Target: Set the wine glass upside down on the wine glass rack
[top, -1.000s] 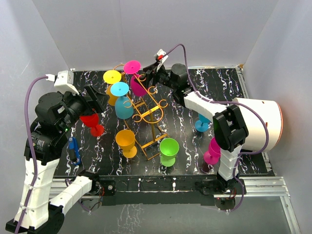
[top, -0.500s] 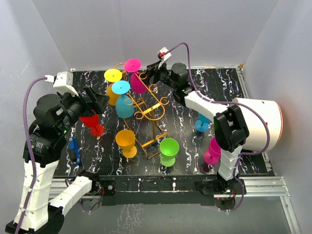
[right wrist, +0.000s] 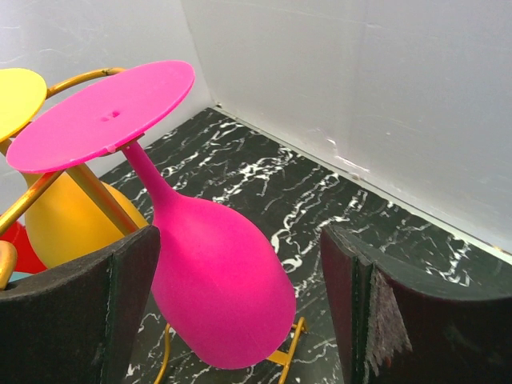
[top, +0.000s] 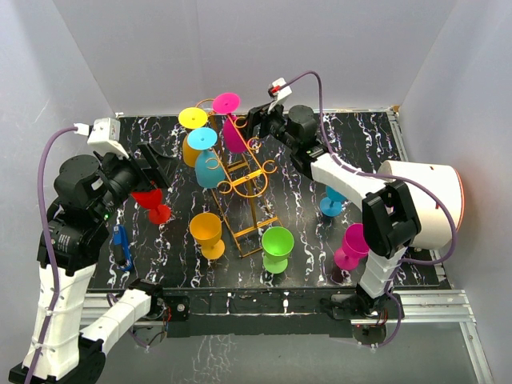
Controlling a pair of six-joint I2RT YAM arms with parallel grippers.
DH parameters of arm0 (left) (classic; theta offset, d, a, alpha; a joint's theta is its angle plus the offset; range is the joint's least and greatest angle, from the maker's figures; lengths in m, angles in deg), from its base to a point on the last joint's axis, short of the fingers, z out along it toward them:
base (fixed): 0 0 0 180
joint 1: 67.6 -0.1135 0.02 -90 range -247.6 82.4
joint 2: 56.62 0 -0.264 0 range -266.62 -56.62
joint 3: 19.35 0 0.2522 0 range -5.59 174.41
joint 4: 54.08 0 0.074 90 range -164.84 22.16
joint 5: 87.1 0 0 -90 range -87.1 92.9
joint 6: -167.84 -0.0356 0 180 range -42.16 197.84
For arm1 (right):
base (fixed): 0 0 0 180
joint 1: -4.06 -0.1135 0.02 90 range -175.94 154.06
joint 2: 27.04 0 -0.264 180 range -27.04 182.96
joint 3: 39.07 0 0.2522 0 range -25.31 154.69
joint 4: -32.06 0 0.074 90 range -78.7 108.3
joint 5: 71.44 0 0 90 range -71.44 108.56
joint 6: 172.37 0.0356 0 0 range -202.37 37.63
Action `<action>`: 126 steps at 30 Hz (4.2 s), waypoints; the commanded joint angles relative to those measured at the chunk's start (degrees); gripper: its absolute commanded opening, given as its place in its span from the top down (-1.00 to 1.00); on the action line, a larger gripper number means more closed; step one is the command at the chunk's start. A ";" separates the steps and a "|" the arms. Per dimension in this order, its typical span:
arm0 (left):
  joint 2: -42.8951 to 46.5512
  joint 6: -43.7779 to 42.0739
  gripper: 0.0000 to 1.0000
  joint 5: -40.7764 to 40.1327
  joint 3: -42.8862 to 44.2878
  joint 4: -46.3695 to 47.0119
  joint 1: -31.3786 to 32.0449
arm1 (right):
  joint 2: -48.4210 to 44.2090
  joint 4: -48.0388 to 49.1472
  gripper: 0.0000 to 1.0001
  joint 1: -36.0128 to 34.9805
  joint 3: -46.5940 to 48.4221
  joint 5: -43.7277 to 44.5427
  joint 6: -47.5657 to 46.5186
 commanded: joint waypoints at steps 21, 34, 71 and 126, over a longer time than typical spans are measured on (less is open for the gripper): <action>0.40 -0.72 -0.74 1.14 -0.05 -0.35 0.15 | -6.75 17.69 -0.39 0.49 -10.89 0.65 -3.37; -0.41 -0.80 -0.75 2.20 0.17 0.52 0.07 | -12.36 15.83 -0.49 0.51 -16.08 15.89 0.23; -4.79 7.47 -0.34 5.16 -15.43 -11.85 0.08 | -51.97 -47.54 -0.46 1.72 -8.85 25.33 13.60; -1.45 12.85 1.00 -20.03 3.67 -21.06 0.14 | -44.96 -14.41 -0.38 -0.19 -11.21 -5.05 36.47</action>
